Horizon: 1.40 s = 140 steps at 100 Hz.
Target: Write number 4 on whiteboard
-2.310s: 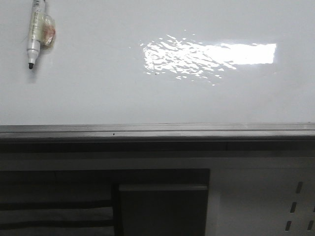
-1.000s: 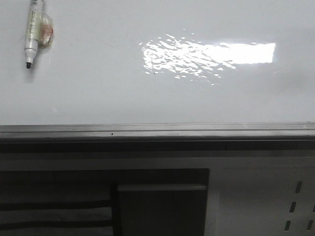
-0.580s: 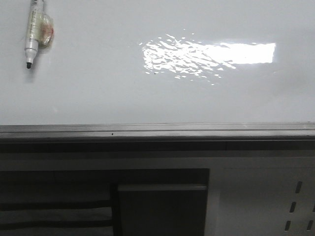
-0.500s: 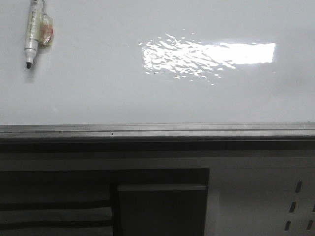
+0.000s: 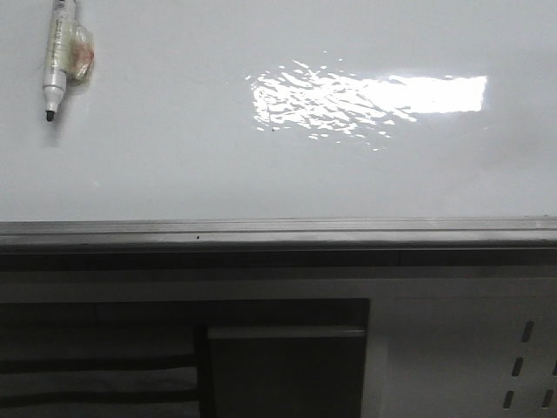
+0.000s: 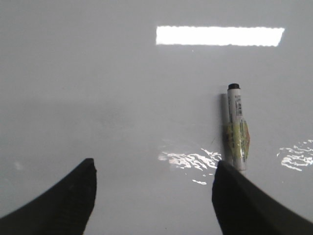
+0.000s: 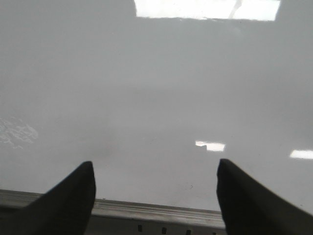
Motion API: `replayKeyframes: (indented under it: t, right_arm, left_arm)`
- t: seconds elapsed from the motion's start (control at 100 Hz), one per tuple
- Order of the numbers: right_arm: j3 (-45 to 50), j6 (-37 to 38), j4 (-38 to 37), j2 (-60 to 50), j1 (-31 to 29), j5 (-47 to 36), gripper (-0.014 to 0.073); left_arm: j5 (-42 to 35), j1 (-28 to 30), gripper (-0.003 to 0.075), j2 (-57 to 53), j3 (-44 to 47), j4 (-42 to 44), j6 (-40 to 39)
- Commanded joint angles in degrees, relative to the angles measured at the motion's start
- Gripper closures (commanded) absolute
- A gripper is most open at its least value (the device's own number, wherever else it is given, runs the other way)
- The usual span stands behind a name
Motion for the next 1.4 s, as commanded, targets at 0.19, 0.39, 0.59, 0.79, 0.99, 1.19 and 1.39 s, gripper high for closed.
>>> replayKeyframes:
  t: [0.19, 0.39, 0.59, 0.79, 0.99, 1.19, 1.39]
  right_arm:
    - [-1.9, -0.34, 0.0, 0.9, -0.29, -4.01, 0.0123]
    - [-1.9, -0.34, 0.0, 0.9, -0.29, -4.01, 0.0123]
    - [-1.9, -0.34, 0.0, 0.9, -0.29, -4.01, 0.0123]
    - [-1.9, -0.34, 0.0, 0.9, -0.29, -4.01, 0.0123]
    - [-1.9, -0.34, 0.0, 0.9, -0.29, -4.01, 0.0123]
    - [-1.9, -0.34, 0.0, 0.9, -0.29, -4.01, 0.0123]
    - [-1.9, -0.34, 0.0, 0.9, -0.29, -4.01, 0.0123]
  left_arm:
    - [-7.38, -11.3, 0.0279, 13.39, -1.73, -1.8, 5.14]
    - [-14.27, -18.42, 0.0279, 23.61, -2.67, -1.8, 5.14]
    - [-17.84, -19.72, 0.0279, 32.93, -6.92, -1.14, 5.14]
    - [-20.59, -19.6, 0.0279, 39.8, -9.99, -0.68, 5.14]
    - [-23.59, -19.6, 0.0281, 43.64, -10.23, -0.27, 5.14]
    - [-24.28, -19.49, 0.04, 43.73, -10.23, -0.17, 5.14]
    - [-24.28, -19.49, 0.0482, 44.14, -10.23, 0.48, 5.14]
